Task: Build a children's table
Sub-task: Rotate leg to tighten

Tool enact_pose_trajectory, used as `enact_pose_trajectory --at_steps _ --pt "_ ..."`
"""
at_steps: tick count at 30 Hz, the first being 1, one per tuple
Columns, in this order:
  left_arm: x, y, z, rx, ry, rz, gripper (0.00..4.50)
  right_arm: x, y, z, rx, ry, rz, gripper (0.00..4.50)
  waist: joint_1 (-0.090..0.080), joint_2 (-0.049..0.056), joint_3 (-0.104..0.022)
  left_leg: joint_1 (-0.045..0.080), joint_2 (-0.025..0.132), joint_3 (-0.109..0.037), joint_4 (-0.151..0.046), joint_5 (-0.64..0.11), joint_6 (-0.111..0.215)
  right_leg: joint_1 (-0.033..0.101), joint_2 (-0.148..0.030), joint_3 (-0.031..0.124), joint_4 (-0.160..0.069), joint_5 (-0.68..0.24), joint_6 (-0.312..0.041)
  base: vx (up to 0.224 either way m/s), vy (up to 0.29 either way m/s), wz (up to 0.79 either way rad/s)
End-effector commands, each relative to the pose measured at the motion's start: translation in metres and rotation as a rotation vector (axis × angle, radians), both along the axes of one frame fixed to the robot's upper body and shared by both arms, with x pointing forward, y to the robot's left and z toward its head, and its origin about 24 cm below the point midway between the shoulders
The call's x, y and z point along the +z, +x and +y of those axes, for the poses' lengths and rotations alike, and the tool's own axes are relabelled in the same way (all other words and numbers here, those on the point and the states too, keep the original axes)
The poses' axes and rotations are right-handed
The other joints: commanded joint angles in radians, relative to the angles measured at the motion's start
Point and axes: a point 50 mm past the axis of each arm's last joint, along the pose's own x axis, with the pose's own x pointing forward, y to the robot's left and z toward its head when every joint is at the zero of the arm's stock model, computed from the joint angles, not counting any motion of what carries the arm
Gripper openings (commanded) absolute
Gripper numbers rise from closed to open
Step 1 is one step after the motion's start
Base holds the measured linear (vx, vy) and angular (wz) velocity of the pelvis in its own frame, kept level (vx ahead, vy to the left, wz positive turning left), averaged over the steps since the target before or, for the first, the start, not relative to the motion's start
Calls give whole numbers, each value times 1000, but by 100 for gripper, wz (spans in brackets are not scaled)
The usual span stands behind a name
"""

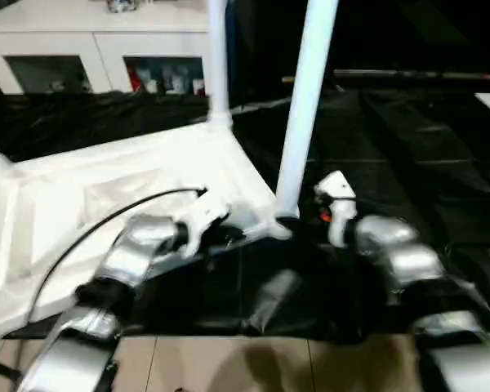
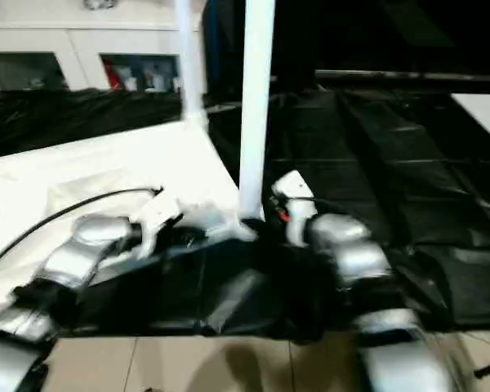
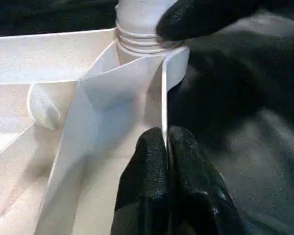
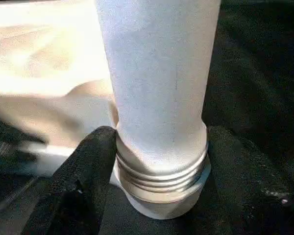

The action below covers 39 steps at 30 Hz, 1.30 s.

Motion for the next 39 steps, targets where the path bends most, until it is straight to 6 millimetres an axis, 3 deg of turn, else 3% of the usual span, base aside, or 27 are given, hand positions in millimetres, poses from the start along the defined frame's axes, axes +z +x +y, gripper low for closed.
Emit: enact_pose_trajectory --at_steps 1,4,5,9,12,16,17,19,20,21,22,23,25,27,28,29,31,33,34,39 --pt "-3 3 -6 62 12 1 0 -18 -3 -4 -143 -42 80 262 -1 -12 -58 24 13 -13 -71 -335 -13 35 -38 22 -85 -408 -172 0 0 0" --pt "-1 9 -22 120 6 -16 0 -23 -3 15 -243 -18 88 262 -3 -12 -60 28 12 -15 -73 -359 -20 31 -38 21 -91 -429 -153 0 0 0" --pt "-1 9 -26 122 4 -20 0 -21 -3 21 -243 -11 76 262 -3 -6 -58 29 12 -15 -74 -382 -17 28 -38 21 -97 -436 -149 0 0 0" --pt "2 9 -36 94 -14 -34 0 -14 -4 40 -195 19 14 262 -1 -6 -60 25 11 -17 -75 -387 -13 32 -38 20 -96 -421 -144 0 0 0" --pt "2 7 -38 58 -25 -45 0 -7 -3 42 -167 62 -27 332 -1 -5 -61 22 12 -17 -76 -381 -7 34 -37 21 -93 -389 -152 0 0 0" --pt "2 4 -33 11 -33 -51 0 3 -1 34 -118 61 -80 366 1 -7 -62 19 12 -15 -75 -358 6 39 -38 21 -88 -351 -163 0 0 0" --pt "1 3 -27 -2 -29 -48 0 7 0 22 -74 10 -100 375 6 -15 -62 17 12 -16 -74 -332 8 47 -37 20 -86 -335 -164 0 0 0" --pt "1 3 -24 -8 -27 -46 0 9 0 15 -56 -21 -106 387 7 -13 -63 16 13 -13 -72 -315 19 44 -38 22 -83 -313 -169 0 0 0" --pt "0 2 -20 -17 -24 -44 0 12 1 6 -39 -50 -110 387 7 -20 -63 12 12 -11 -70 -296 26 46 -38 22 -80 -298 -176 0 0 0" --pt "0 1 -17 -20 -22 -42 0 13 1 0 -24 -62 -107 387 8 -18 -64 13 12 -12 -69 -289 29 47 -38 22 -78 -295 -178 0 0 0" --pt "0 1 -14 -22 -19 -41 0 16 1 -7 -4 -74 -103 387 10 -24 -65 14 13 -10 -68 -283 34 47 -39 21 -79 -291 -180 0 0 0" --pt "0 0 -8 -32 -16 -38 0 20 1 -18 41 -84 -89 387 12 -20 -64 13 14 -10 -67 -270 43 48 -39 22 -77 -283 -185 0 0 0" --pt "0 -1 -6 -42 -16 -35 0 22 0 -23 70 -81 -78 387 18 -23 -64 12 15 -9 -65 -250 51 50 -39 21 -74 -275 -190 0 0 0" --pt "1 -6 0 -95 -20 -23 0 28 -6 -32 224 -117 -64 387 21 -25 -64 9 16 -10 -64 -247 55 53 -38 19 -70 -265 -195 0 0 0" --pt "1 -8 2 -110 -21 -21 0 29 -7 -34 260 -127 -61 387 23 -25 -65 8 18 -10 -64 -240 57 55 -39 19 -68 -255 -196 0 0 0" --pt "1 -11 3 -137 -28 -17 0 30 -8 -36 299 -135 -55 387 24 -22 -65 13 20 -7 -61 -237 61 48 -38 21 -68 -240 -208 0 0 0" --pt "2 -15 4 -181 -37 -8 0 32 -9 -36 332 -140 -51 387 25 -28 -65 10 20 -5 -60 -225 65 49 -38 21 -64 -220 -220 0 0 0" --pt "1 -19 5 -208 -37 -2 0 33 -8 -35 347 -131 -50 387 28 -24 -67 12 21 -5 -58 -217 68 48 -39 22 -61 -204 -231 0 0 0" --pt "1 -21 5 -224 -34 3 0 33 -9 -33 369 -108 -38 387 31 -28 -67 14 22 -3 -59 -215 70 47 -38 21 -60 -200 -234 0 0 0" --pt "0 -25 6 -239 -34 12 0 28 -11 -26 427 -100 -5 387 34 -25 -64 16 24 -4 -62 -233 53 44 -40 22 -61 -232 -229 0 0 0"
